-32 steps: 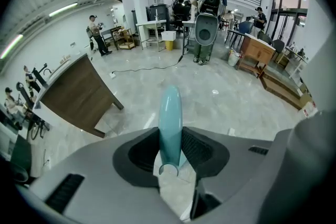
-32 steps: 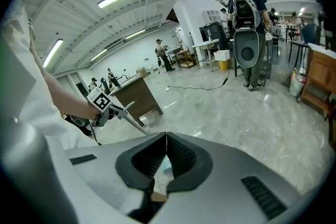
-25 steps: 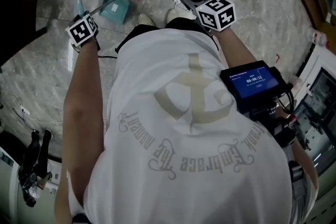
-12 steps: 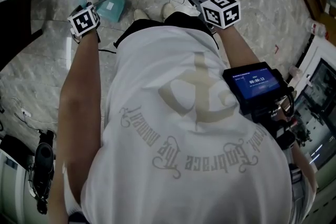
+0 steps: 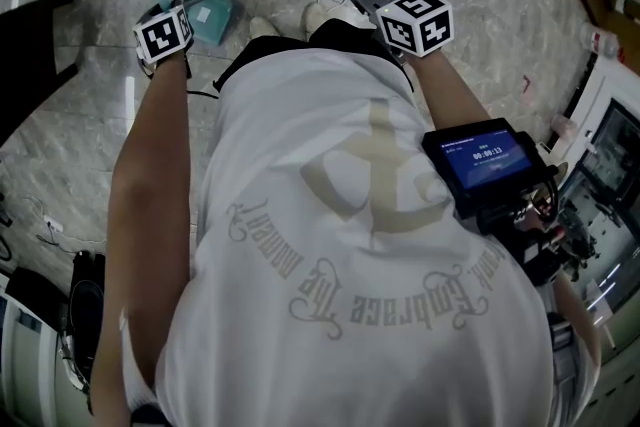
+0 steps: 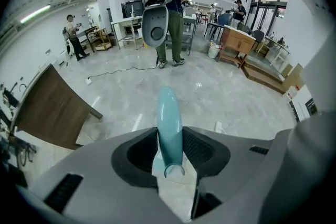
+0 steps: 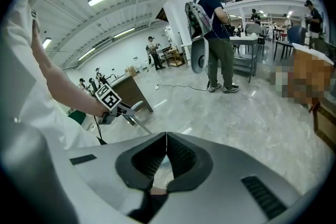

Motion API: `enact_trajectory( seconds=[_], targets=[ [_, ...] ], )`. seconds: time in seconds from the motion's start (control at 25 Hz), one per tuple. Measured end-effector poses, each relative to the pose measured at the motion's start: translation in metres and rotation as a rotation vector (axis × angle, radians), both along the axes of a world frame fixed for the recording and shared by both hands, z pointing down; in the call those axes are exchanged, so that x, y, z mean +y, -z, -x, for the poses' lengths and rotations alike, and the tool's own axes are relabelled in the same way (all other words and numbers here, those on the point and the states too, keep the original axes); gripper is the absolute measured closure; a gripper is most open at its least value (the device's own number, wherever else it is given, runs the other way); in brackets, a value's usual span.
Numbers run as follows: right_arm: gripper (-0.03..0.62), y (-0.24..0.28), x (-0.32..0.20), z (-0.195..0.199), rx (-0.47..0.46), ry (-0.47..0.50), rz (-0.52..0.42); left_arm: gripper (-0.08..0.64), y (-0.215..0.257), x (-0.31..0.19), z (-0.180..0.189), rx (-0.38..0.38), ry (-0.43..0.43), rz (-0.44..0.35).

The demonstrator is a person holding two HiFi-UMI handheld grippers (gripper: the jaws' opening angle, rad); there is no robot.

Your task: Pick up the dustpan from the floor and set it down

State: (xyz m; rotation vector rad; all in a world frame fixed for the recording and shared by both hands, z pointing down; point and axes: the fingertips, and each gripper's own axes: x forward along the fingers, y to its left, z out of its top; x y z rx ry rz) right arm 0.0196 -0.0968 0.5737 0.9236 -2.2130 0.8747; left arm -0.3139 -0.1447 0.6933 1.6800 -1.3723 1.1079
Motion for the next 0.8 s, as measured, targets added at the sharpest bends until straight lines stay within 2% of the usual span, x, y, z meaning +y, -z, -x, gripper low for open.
enact_trajectory(
  seconds=[0.24, 0.56, 0.8],
  targets=[
    [0.575, 0.000, -0.001, -0.001, -0.003, -0.015, 0.004, 0.333, -0.002, 0.002, -0.001, 0.023, -0.034, 0.008],
    [0.575, 0.000, -0.003, 0.003, -0.006, 0.005, -0.002, 0.324, 0.007, 0.007, -0.008, 0.048, -0.092, -0.025],
    [0.575, 0.003, -0.006, 0.012, -0.011, 0.046, -0.017, 0.324, 0.020, 0.008, -0.008, 0.086, -0.077, -0.079]
  ],
)
